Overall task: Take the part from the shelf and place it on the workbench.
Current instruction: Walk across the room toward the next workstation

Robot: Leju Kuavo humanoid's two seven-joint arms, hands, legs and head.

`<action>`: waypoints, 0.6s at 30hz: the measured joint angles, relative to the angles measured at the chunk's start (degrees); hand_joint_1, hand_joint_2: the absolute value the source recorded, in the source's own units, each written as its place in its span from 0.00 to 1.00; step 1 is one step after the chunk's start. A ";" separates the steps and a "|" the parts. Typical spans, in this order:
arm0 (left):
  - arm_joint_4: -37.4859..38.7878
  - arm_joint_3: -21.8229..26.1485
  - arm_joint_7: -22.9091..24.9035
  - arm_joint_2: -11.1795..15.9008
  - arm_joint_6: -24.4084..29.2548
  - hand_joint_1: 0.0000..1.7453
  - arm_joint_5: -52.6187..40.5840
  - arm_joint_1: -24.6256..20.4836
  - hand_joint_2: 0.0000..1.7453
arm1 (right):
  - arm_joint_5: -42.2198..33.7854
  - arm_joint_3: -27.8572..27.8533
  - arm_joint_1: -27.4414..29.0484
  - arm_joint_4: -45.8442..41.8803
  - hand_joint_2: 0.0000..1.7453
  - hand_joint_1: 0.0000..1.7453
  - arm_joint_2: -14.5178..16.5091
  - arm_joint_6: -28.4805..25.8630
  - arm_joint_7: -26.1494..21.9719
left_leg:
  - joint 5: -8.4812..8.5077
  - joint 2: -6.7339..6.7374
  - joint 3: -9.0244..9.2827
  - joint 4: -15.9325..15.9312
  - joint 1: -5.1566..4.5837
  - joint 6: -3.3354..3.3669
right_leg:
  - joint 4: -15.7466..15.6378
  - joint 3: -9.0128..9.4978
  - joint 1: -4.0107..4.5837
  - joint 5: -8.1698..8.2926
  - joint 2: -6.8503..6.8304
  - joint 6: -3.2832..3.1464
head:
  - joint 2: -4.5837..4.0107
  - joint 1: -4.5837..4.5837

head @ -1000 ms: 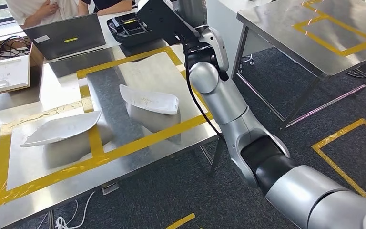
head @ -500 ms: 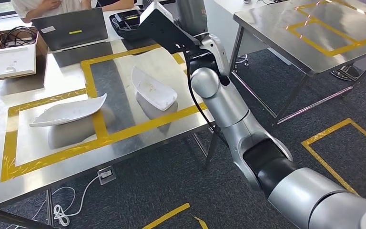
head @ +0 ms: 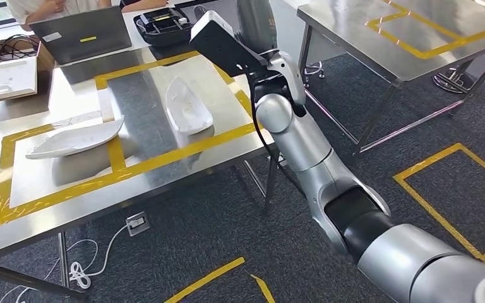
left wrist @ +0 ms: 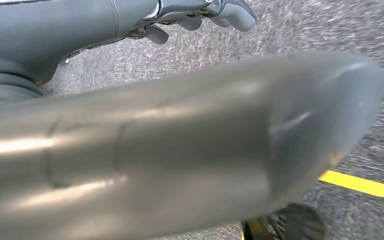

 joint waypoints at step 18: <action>0.10 0.02 0.53 -0.28 -0.60 0.00 0.14 0.47 0.00 | 6.14 -12.12 -4.93 13.91 0.00 0.00 -14.07 -2.21 2.70 | 9.35 0.18 -0.27 -14.16 -1.05 4.27 | 5.15 5.16 0.24 -5.68 -0.19 2.92 | 0.00 0.06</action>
